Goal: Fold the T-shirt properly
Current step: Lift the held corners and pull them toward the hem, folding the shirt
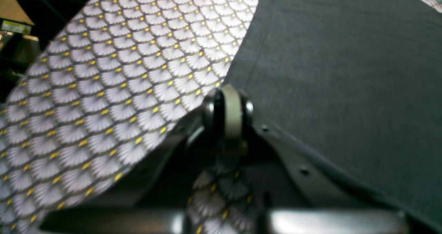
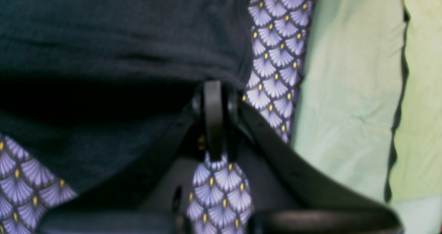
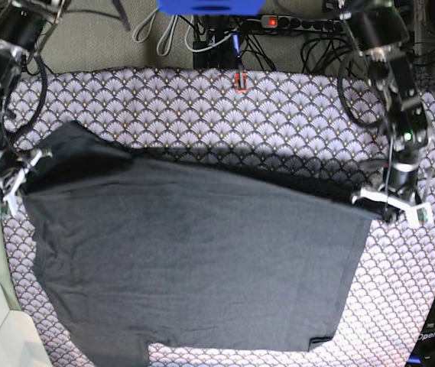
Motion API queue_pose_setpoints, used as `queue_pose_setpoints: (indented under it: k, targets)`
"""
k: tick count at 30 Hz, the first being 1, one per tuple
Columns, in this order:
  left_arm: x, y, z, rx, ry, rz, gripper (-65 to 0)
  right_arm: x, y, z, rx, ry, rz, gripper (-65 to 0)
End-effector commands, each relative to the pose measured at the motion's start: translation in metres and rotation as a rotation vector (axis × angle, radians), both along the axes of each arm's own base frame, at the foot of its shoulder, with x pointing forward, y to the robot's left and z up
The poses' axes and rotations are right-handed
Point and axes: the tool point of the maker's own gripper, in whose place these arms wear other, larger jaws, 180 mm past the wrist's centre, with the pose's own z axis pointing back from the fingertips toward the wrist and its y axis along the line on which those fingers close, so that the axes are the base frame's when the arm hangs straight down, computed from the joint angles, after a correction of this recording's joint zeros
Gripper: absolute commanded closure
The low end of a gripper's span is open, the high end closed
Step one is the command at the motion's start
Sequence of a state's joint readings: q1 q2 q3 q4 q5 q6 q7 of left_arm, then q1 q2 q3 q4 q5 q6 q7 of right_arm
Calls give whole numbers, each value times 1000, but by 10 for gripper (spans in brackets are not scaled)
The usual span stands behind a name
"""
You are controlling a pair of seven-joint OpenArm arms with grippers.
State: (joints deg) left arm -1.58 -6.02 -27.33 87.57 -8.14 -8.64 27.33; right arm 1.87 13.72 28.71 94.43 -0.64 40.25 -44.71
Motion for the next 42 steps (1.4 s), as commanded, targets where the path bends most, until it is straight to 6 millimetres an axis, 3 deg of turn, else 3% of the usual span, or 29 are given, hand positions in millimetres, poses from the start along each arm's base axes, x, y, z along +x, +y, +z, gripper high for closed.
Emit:
queue_pose_setpoints:
  k: [1,14,23,27,35,42]
  targets:
    - [9,7,13,5,-36,20,-4,13,-6,17,-8,-58,1,0]
    - [47,7,15,-55,-48,27,-4,70,-8,29,35,-74,31,0]
    - [65,7,32,-66,-88,27,-4,105,-13,31,102,-100,39,0]
    - [73,7,36,-77,-97,27,-4,114,-10,27,113,-95,61,0]
    - [79,5,19,-108,-59,31,-4,135,1,29,156,-111,88,0]
    - [85,5,25,-112,-72,30,-4,143,2,33,157,-126,100,0]
